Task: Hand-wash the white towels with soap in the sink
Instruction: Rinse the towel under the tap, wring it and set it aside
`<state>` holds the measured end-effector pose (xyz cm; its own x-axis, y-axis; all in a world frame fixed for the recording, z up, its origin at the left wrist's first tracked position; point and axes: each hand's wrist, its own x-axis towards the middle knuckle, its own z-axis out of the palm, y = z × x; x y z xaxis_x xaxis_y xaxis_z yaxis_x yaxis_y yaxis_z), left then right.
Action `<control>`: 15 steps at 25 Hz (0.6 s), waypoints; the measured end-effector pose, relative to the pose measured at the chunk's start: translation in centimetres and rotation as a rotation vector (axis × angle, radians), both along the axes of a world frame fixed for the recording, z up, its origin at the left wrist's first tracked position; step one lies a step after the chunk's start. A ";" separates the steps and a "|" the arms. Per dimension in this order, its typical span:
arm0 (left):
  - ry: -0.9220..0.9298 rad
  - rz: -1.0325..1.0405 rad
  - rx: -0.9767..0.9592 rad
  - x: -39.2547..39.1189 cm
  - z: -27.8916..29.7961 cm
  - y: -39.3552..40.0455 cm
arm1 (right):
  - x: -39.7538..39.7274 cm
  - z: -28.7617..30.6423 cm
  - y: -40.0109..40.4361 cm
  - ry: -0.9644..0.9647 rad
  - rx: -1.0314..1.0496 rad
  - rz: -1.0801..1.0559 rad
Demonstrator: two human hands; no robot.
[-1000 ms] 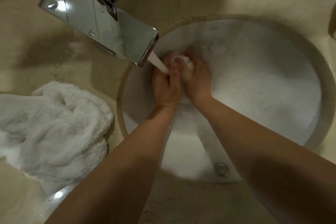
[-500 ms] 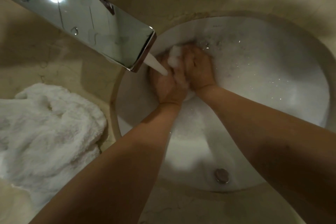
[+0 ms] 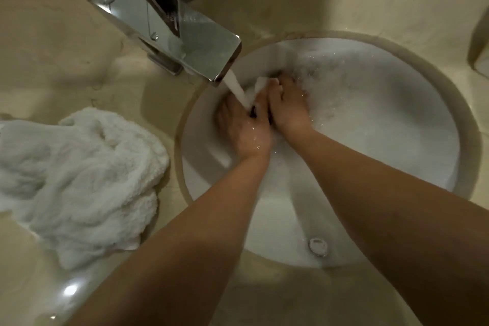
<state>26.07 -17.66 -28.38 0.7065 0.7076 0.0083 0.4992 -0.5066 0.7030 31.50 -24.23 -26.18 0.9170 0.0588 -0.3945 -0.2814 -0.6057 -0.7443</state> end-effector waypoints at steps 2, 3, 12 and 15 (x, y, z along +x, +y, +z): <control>0.108 0.151 -0.089 -0.8 0.8 -1.1 | -0.9 0.3 -0.1 0.020 0.048 -0.080; 0.179 0.157 -0.175 -0.8 1.0 -1.2 | -1.2 0.4 0.0 0.047 0.063 -0.107; -0.045 0.066 -0.467 -2.7 3.4 2.1 | -4.7 1.4 1.1 -0.049 0.348 -0.254; -0.057 -0.034 -0.341 -2.3 5.1 2.8 | -3.9 1.9 1.7 -0.021 0.420 -0.300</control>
<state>23.74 -14.85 -23.30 0.7350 0.6524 -0.1850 0.4413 -0.2530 0.8609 27.58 -22.52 -24.28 0.9254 -0.0586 -0.3744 -0.3789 -0.1479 -0.9135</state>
